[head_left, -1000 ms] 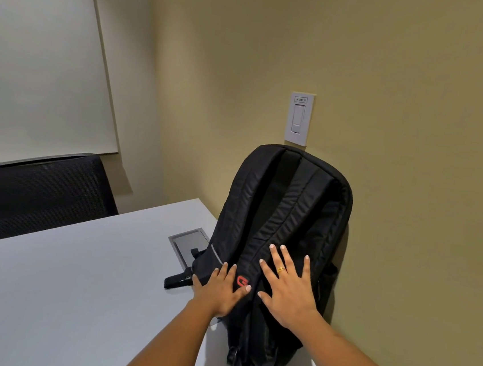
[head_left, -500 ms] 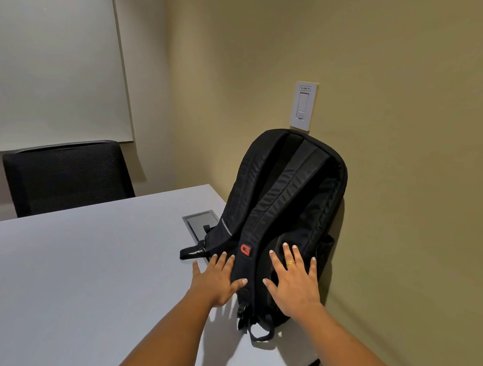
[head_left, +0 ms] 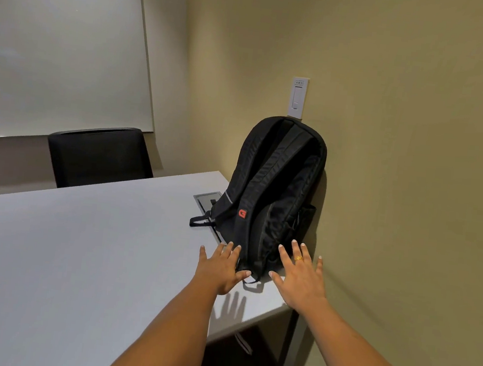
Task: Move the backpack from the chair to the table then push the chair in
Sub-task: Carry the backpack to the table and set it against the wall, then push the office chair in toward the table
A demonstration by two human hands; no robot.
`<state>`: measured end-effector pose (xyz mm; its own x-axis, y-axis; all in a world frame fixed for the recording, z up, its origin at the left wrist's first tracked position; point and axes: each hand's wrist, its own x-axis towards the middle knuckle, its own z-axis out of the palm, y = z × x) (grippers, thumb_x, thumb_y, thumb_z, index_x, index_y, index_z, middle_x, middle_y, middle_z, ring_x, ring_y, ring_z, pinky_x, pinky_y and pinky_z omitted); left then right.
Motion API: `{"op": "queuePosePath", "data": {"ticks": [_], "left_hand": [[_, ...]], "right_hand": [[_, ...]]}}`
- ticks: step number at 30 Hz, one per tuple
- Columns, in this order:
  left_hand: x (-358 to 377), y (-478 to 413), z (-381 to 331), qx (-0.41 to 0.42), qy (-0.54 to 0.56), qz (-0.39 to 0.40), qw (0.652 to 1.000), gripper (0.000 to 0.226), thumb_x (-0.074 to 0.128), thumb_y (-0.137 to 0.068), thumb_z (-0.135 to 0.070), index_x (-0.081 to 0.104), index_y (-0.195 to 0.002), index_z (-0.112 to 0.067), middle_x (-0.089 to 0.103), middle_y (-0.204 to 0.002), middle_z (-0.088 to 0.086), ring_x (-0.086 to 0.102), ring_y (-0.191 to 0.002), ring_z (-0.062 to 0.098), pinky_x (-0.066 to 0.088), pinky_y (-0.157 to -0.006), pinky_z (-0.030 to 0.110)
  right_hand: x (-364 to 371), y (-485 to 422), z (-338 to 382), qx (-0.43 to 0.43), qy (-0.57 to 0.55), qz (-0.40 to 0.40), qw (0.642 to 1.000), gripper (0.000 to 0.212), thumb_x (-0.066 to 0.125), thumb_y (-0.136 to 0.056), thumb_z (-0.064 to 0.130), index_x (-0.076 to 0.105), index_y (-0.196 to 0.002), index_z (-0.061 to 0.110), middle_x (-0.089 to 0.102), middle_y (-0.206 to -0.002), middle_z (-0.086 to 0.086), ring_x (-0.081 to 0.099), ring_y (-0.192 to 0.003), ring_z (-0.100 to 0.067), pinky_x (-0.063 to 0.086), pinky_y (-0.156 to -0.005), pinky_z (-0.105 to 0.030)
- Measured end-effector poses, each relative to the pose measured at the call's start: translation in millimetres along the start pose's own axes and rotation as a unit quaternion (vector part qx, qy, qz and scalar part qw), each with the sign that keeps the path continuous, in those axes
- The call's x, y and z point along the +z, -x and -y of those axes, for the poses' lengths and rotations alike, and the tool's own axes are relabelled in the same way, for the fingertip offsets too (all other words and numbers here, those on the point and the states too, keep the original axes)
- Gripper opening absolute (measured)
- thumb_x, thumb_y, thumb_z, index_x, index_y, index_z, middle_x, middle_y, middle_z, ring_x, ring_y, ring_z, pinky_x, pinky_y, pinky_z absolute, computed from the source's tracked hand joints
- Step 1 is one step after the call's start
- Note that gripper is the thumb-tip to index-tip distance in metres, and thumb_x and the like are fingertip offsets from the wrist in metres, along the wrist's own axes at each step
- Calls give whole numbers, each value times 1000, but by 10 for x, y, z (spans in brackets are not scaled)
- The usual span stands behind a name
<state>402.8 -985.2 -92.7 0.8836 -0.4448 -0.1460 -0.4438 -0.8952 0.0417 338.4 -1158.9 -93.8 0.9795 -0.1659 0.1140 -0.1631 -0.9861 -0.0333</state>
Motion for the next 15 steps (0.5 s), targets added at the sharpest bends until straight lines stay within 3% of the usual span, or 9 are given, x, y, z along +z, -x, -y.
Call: {"op": "queuePosePath", "data": {"ticks": [15], "left_hand": [[414,1649,-501,-8,25,14,1000,70,21,-91,-59,-4,-145,-23,-4,-157,4,-7,-144,23,-3,-113,56]], "right_hand": [[-88,1608,9,-3,-20,21,1000,66,29,-93,53,2,-145,24,-3,-156,-9,-7,-142,-25,2,-112,-53]]}}
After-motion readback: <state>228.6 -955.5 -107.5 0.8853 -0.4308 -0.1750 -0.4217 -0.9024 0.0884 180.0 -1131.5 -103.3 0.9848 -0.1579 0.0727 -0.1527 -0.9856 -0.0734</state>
